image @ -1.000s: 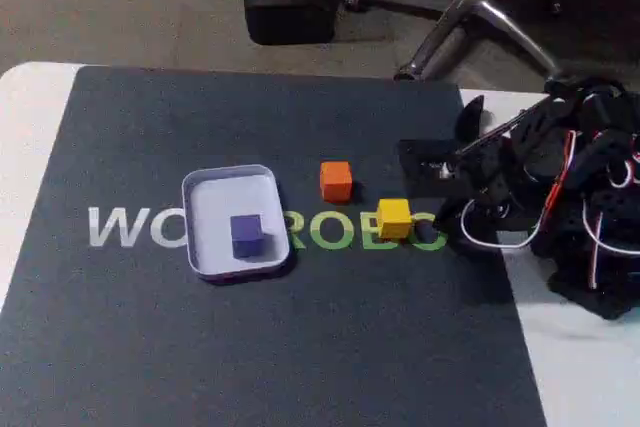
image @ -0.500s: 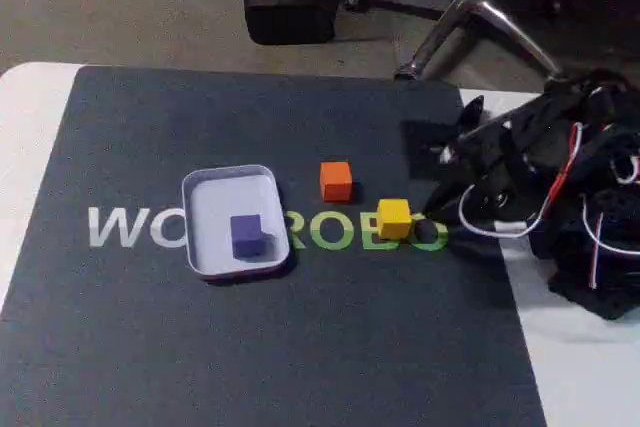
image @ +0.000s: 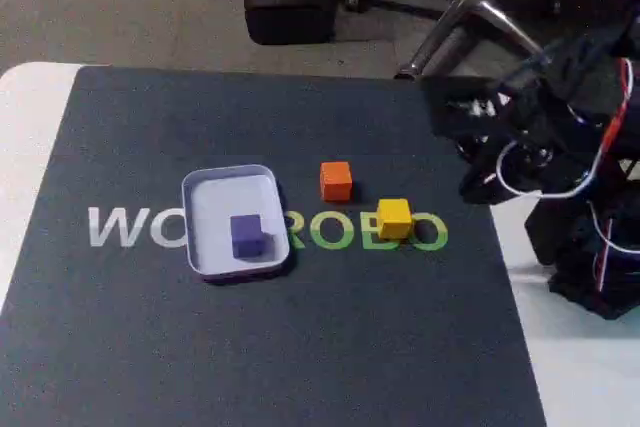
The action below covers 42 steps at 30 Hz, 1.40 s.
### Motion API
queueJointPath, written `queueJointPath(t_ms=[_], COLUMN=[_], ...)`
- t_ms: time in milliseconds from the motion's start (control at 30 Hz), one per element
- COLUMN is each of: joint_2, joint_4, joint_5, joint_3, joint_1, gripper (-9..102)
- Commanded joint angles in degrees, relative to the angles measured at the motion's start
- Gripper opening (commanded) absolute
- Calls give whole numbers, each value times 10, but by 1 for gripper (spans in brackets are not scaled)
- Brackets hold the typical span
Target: Move blocks one by one until all three blocks are in the tray.
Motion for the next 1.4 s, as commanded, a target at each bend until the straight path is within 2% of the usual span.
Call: queueJointPath(t_ms=[0,100,233,500,667,1000,1367], joint_2=[-128,-200,-272,-258,-298,-402,-446], joint_4=[-25,-71,-93,-115,-134,-225,-250], joint_5=[63,101,83,39,10,-4,-44], joint_3=[-82,-95,-94,-50,-46,-46,-53], joint_1=[-3,22,71,106,131,140,171], gripper=[-1,0,1,5,14,14,16])
